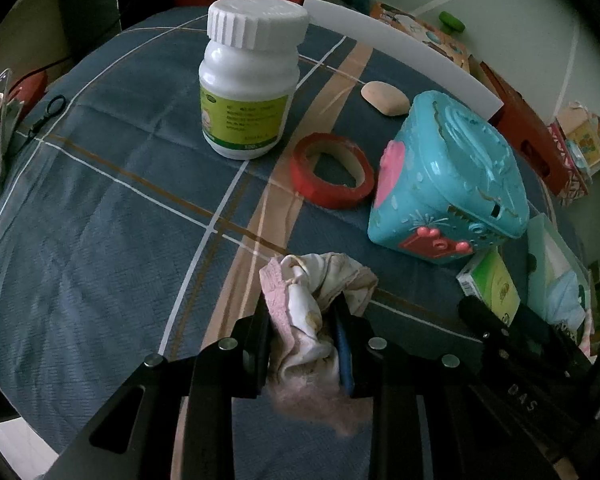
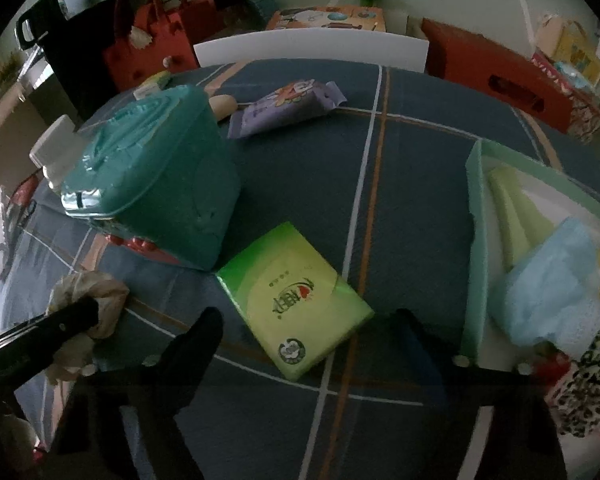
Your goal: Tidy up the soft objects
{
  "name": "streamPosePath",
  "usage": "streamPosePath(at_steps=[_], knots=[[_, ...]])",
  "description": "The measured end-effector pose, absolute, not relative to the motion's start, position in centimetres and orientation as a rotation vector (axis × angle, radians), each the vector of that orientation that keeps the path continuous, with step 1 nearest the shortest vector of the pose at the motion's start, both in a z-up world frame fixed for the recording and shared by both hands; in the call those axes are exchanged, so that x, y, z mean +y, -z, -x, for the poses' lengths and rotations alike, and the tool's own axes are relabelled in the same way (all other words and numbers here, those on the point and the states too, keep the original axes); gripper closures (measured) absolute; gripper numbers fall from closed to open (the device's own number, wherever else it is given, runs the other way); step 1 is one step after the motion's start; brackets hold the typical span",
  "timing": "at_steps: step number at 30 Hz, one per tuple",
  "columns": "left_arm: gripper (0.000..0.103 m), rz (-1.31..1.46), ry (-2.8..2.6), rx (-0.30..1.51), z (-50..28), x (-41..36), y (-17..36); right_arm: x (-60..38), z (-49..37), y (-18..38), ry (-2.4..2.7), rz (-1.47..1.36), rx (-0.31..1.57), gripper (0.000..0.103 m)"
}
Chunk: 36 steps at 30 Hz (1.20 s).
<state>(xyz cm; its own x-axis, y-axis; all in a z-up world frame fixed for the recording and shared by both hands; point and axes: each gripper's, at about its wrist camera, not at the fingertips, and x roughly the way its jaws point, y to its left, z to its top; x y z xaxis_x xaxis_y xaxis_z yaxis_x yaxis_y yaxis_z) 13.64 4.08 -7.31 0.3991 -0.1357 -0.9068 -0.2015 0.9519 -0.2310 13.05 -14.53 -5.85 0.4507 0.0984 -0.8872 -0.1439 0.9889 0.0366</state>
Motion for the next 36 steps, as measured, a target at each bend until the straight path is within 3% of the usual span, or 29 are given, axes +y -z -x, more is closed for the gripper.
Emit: streamPosePath(at_steps=[3,23,36], knots=[[0.074,0.322,-0.042,1.169,-13.8,4.0,7.4,-14.7,-12.9,5.6,-0.156,0.035,1.087,0.036],[0.074,0.314,-0.044,1.149,-13.5,4.0,7.0,-15.2,-12.7,5.0,-0.146,0.006,1.086,0.038],[0.074,0.327,-0.033,1.070,-11.8,4.2,4.6,-16.5,-11.1,0.2,-0.141,-0.052,0.969,0.044]])
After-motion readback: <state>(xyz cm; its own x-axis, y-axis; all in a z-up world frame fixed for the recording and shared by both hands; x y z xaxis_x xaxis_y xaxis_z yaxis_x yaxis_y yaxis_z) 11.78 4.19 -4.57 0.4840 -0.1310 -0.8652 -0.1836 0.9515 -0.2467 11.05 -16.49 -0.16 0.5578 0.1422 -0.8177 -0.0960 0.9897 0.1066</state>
